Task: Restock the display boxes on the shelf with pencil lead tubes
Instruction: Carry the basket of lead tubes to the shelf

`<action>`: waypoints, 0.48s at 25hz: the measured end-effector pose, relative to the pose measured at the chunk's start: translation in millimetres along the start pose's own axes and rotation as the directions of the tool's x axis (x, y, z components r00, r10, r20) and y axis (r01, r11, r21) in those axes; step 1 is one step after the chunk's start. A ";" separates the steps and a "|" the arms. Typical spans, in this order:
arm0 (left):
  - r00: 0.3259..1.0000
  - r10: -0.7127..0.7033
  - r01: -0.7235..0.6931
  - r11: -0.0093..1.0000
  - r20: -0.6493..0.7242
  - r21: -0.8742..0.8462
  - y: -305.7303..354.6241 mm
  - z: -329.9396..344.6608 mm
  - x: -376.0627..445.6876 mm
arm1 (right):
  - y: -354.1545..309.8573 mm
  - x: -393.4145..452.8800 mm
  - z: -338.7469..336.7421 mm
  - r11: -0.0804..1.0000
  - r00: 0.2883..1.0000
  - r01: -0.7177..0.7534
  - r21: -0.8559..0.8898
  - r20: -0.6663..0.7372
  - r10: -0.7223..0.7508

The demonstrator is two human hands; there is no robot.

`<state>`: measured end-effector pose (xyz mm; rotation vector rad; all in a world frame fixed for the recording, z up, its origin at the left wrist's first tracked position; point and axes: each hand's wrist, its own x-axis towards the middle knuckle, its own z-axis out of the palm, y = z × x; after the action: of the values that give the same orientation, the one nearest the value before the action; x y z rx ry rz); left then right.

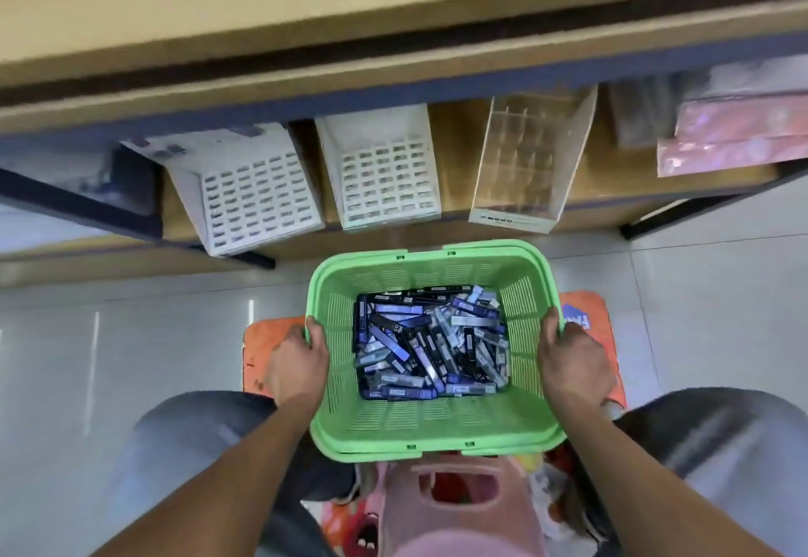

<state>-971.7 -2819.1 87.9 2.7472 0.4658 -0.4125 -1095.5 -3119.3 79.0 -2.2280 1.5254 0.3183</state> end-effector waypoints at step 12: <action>1.000 -0.029 0.030 0.997 -0.008 0.073 -28.5 128.0 107.8 | -22.6 74.1 148.0 0.991 0.997 0.067 -0.118 -0.020 -0.070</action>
<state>-913.3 -2810.6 -71.3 2.8160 0.5033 -0.4362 -1040.1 -3105.5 -77.9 -2.3772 1.4735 0.3702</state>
